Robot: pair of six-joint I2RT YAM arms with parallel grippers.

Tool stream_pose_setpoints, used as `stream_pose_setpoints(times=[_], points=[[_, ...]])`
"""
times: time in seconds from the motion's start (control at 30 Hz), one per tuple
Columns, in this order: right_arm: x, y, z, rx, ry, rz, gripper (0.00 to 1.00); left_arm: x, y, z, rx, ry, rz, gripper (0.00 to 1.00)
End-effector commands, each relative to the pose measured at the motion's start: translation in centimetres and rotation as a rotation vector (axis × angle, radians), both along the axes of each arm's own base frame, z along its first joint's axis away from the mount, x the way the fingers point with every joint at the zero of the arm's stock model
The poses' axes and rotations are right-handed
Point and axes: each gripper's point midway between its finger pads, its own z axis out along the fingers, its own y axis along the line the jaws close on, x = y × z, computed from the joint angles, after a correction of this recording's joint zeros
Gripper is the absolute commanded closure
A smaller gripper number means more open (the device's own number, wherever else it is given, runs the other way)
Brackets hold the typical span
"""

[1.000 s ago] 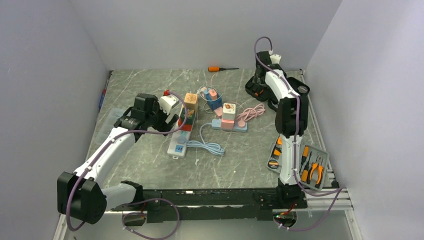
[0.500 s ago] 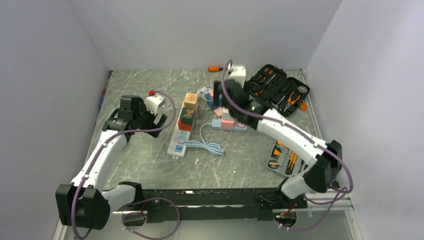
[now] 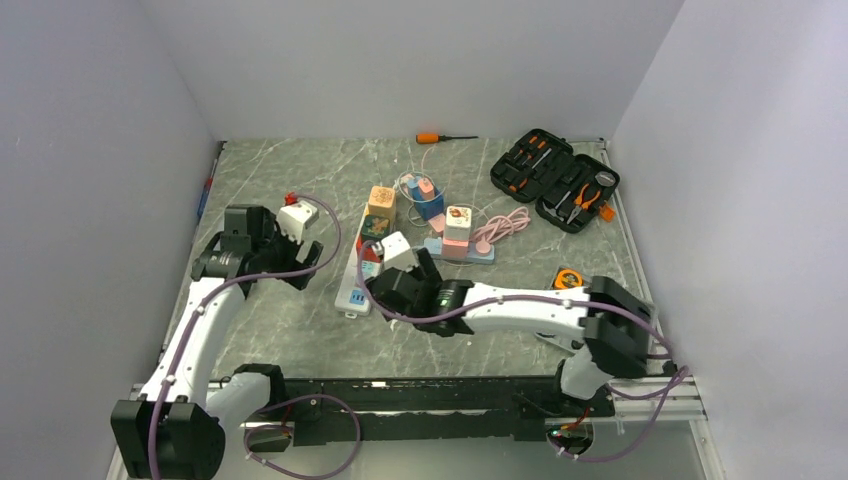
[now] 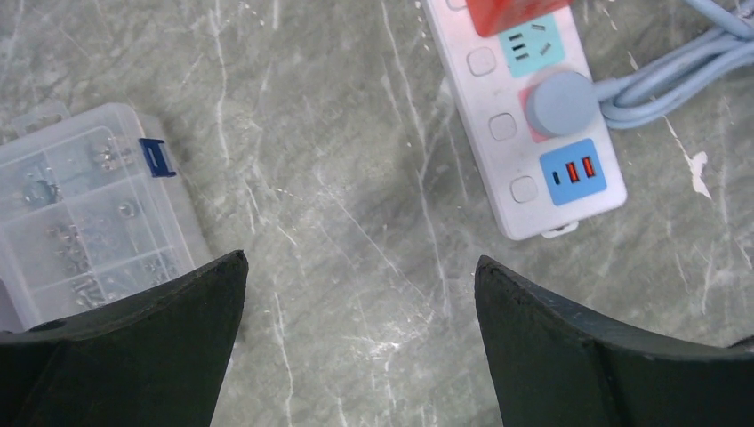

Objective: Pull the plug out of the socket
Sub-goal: Remove the plug from the socket.

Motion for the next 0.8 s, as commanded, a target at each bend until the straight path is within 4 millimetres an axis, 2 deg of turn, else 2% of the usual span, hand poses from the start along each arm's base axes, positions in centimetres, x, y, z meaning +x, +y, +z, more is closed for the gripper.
stream_pose_setpoints(times=[0.0, 0.2, 0.4, 0.63, 0.77], points=[[0.9, 2.9, -1.6, 0.003, -0.053, 0.054, 0.09, -1.2, -0.9, 0.8, -0.034, -0.018, -0.061, 0.01], [2.6, 5.3, -2.6, -0.021, -0.128, 0.110, 0.09, -1.8, -1.6, 2.0, -0.073, -0.067, -0.079, 0.01], [3.4, 7.1, -4.2, -0.025, -0.114, 0.161, 0.10, -2.3, -2.4, 2.0, -0.116, -0.066, -0.104, 0.01], [4.7, 6.6, -6.6, 0.022, -0.029, 0.165, 0.15, -1.7, -1.9, 2.1, -0.098, -0.075, -0.087, 0.01], [4.8, 6.8, -7.4, 0.017, -0.012, 0.179, 0.19, -1.6, -2.0, 2.3, -0.103, -0.086, -0.092, 0.01]])
